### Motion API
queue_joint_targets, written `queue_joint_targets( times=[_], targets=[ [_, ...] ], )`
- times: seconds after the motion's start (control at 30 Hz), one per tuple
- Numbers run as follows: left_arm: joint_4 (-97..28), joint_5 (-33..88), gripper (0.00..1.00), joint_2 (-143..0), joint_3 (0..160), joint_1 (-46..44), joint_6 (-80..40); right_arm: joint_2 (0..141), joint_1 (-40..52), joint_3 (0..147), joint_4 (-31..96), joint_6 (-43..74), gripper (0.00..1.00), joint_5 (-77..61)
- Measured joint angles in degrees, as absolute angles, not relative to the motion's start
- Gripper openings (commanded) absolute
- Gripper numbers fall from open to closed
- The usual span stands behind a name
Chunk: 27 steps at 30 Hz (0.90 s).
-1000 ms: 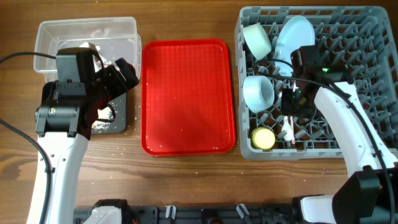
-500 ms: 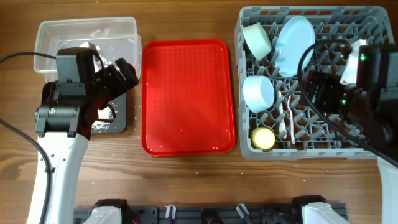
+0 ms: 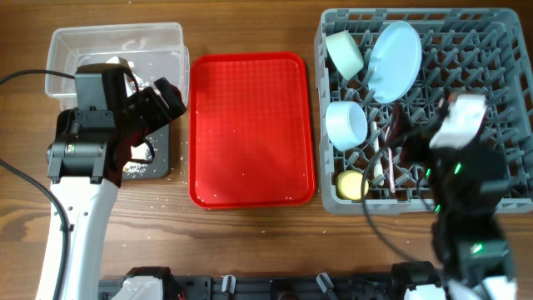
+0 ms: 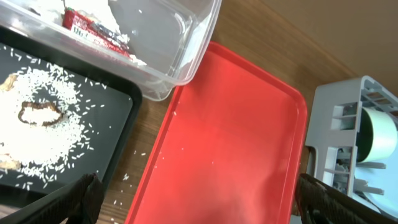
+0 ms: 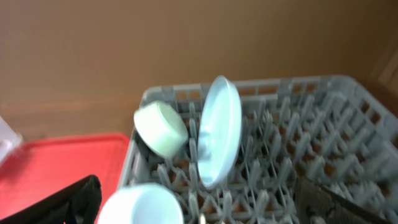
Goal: Sort waste into correct bins and load items into the dishwasher rack
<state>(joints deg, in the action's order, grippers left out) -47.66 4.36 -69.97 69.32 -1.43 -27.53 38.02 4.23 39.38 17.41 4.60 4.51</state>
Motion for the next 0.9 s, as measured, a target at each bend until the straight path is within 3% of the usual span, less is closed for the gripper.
queue_joint_targets(
  times=[0.17,0.4,0.67,0.9],
  targets=[
    [-47.68,4.36,1.0,-69.97,69.32,-1.43,-27.53,19.57,4.01,17.47,10.87,6.07,1.0,4.49],
    [-47.66,4.36,1.0,-69.97,69.32,-1.43,-27.53,4.78,3.9,5.43,8.69,8.32,1.0,4.49],
    [-47.64,4.36,1.0,-69.97,69.32,-1.43,-27.53,0.93,3.9,1.48,-1.58,8.34,1.0,2.59],
    [-47.64,4.36,1.0,-69.97,69.32,-1.43,-27.53,0.89,3.9,0.49,-0.3,8.34,1.0,0.49]
  ],
)
